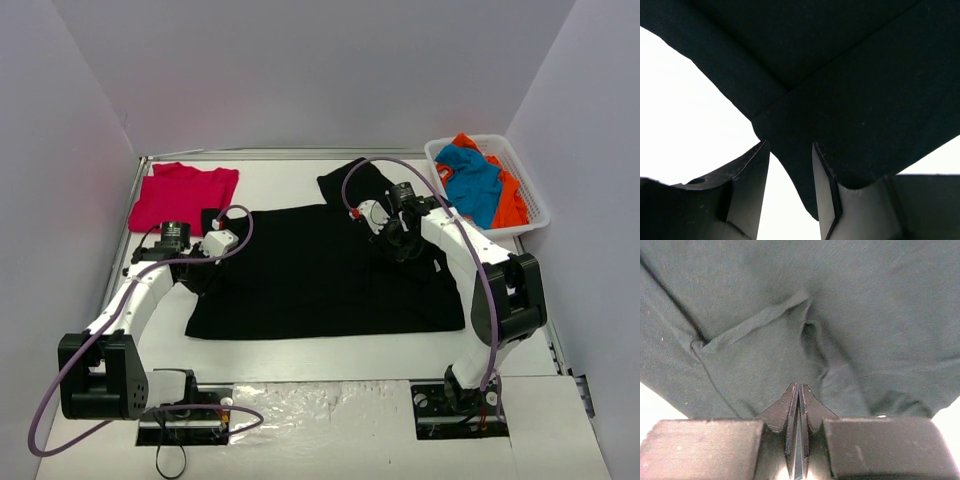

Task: Fold and stack the t-shirts
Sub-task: Fold the flattened tshirt in 1/3 of the way

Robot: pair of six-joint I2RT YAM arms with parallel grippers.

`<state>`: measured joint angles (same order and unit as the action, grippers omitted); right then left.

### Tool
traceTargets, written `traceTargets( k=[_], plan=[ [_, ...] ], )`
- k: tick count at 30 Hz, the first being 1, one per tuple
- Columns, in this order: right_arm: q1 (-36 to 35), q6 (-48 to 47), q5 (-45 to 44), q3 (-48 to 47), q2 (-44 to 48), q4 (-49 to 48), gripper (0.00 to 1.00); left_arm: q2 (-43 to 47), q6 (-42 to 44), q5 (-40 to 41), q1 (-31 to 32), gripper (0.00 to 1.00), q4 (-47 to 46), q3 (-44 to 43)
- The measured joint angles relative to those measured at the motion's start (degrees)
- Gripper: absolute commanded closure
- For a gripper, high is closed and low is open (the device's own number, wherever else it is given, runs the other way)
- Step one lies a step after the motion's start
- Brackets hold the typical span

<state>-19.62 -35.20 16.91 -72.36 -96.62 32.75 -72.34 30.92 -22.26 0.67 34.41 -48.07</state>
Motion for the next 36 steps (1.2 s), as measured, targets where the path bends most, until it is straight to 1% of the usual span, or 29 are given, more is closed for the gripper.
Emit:
traceTargets(
  k=[3,6,13,18,21,27,36],
  plan=[
    [0.0,0.0,0.0,2.2,-0.7,0.4,1.00,0.0,0.1,-0.3,0.0,0.63,0.0,0.0],
    [0.0,-0.3,0.0,3.4,-1.6,0.6,1.00,0.0,0.2,-0.5,0.0,0.61,0.0,0.0],
    [0.0,-0.8,-0.1,3.5,-4.6,0.2,1.00,0.0,0.2,-0.5,0.0,0.59,0.0,0.0],
    [0.0,-0.9,-0.5,3.5,-6.9,-0.8,1.00,0.0,0.2,-0.5,0.0,0.55,0.0,0.0],
    [0.0,-0.9,-1.0,3.5,-8.5,-1.6,1.00,0.0,0.2,-0.5,0.0,0.54,0.0,0.0],
    [0.1,-0.8,-2.4,3.1,-10.6,-2.9,1.00,0.0,0.2,-0.5,0.0,0.53,0.0,0.0],
    [0.5,-0.6,-5.1,-0.4,-12.8,-5.0,1.00,0.0,0.2,-0.5,0.0,0.52,0.0,0.0]
  ],
)
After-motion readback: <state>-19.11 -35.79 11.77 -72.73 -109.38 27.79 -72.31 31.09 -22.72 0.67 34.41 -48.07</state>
